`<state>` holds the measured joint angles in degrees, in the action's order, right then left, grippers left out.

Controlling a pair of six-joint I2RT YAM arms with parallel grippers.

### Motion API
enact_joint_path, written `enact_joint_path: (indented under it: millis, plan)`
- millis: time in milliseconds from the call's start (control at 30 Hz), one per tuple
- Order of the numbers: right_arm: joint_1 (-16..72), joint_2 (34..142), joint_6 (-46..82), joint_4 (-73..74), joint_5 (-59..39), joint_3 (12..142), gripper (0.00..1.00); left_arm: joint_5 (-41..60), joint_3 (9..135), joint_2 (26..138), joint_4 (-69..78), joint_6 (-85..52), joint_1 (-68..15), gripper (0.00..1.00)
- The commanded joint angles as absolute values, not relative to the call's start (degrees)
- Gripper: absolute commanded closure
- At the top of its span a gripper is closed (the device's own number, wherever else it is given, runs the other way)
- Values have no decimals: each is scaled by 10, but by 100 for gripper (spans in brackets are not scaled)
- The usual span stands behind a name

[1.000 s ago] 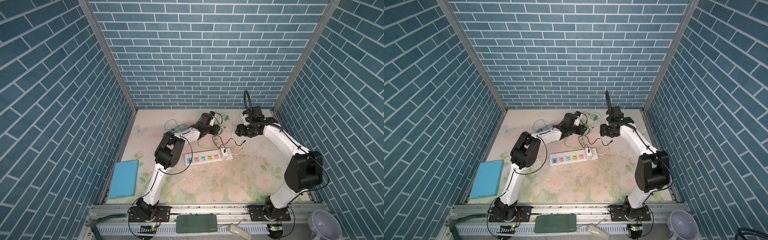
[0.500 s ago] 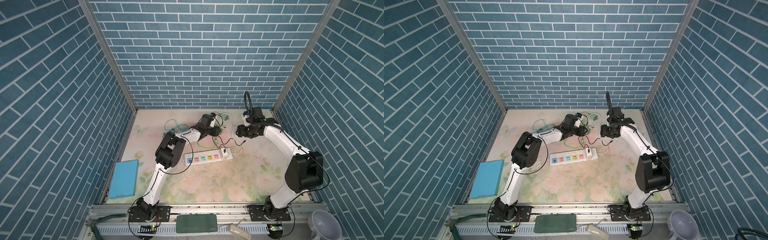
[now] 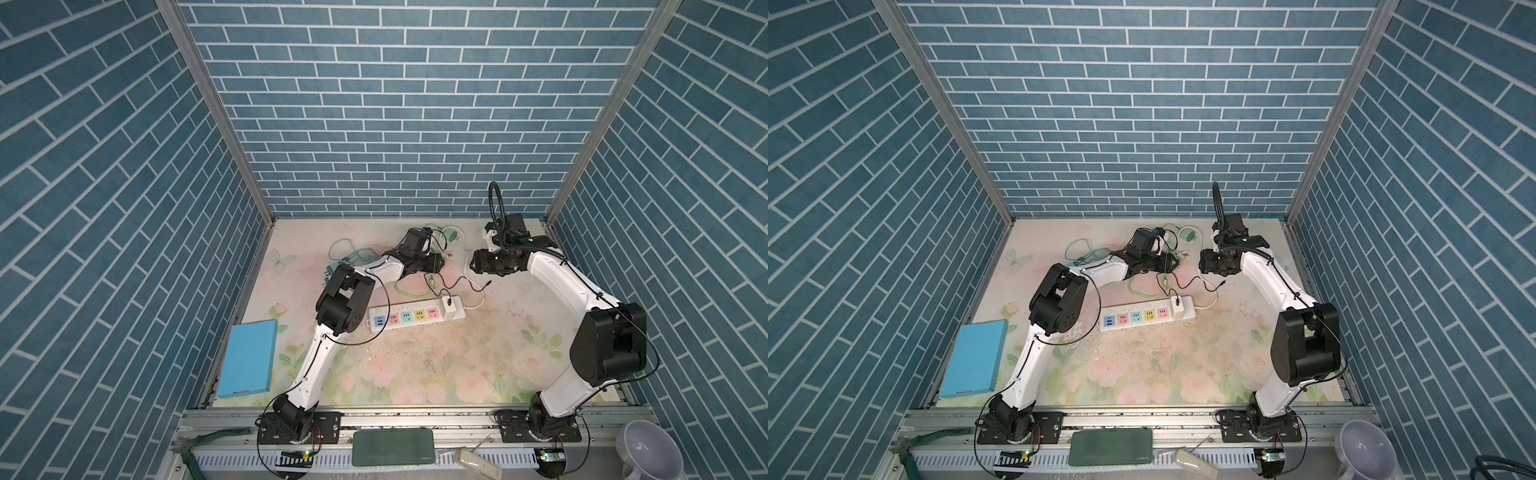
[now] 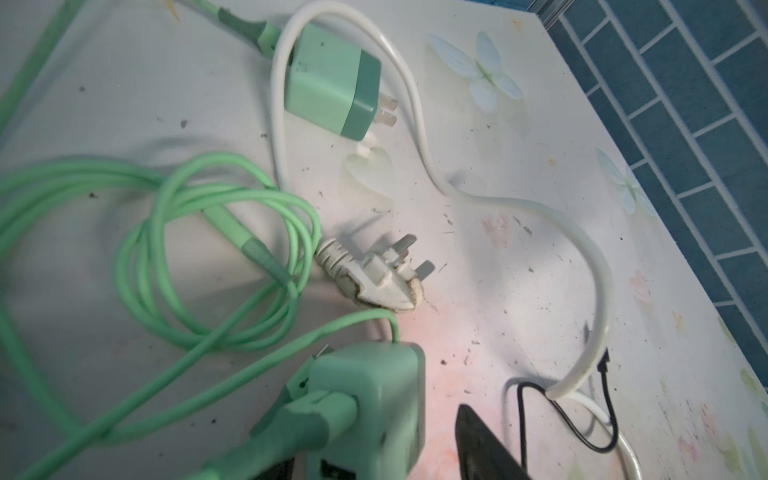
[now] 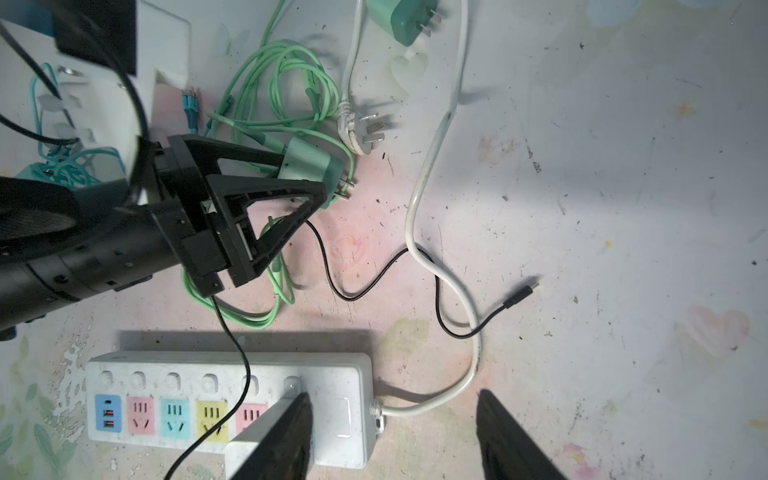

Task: Insert the plug
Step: 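Close the left gripper on the mint-green charger block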

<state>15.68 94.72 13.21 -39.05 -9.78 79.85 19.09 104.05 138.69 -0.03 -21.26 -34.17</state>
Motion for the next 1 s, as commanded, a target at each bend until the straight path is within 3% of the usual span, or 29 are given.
enact_joint_path:
  millis: [0,200,300,633,967]
  plan:
    - [154,958,135,-384,-116,796,37,193,1054,1399,-18,-225,-344,38]
    - [152,975,136,-381,-127,802,37,200,1054,1406,3,-239,-344,38]
    - [149,972,135,-381,-123,799,37,204,1050,1406,18,-240,-344,44]
    - [140,964,136,-380,-122,789,37,238,1075,1428,-9,-239,-344,50]
    - [133,956,127,-381,-122,774,37,233,1066,1405,-11,-216,-344,76]
